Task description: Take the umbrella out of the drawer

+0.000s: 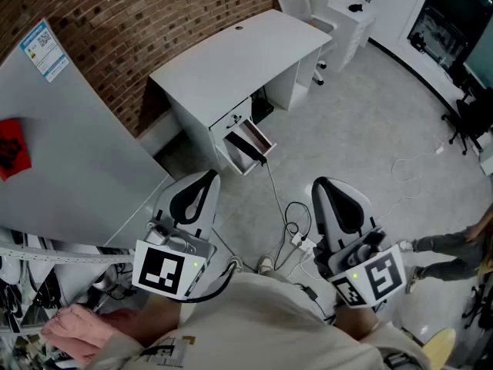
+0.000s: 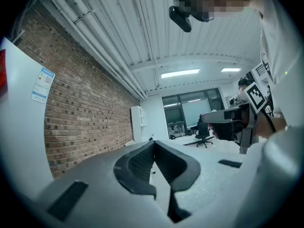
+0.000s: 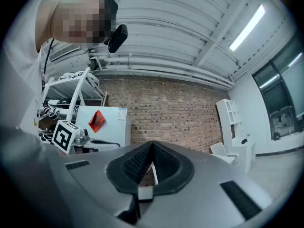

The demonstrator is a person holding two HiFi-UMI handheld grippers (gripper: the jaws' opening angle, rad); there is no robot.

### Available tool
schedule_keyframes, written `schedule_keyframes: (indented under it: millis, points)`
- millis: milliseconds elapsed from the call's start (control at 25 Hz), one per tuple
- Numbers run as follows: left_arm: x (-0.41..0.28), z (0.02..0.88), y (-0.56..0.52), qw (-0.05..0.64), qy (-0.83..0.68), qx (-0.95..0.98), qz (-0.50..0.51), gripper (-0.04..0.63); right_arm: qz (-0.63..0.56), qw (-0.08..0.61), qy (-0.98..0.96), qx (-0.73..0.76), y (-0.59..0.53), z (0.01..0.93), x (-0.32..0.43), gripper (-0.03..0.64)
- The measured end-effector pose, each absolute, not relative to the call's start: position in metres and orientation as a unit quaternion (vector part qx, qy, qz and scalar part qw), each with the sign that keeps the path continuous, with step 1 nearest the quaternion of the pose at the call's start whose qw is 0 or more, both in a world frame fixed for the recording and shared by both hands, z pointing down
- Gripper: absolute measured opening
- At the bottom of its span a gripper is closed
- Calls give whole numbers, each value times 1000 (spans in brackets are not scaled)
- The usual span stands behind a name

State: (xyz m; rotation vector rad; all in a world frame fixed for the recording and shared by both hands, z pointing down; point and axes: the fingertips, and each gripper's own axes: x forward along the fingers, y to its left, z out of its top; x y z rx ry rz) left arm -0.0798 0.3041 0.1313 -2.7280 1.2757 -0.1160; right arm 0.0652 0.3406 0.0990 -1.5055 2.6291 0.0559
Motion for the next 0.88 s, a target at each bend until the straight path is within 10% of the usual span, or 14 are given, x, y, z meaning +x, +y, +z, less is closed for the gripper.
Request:
schedule_keyframes:
  millis: [880]
  points:
    - [-53, 131, 311, 62, 429, -900, -40, 8, 0, 51, 881, -470, 344, 113, 84, 6]
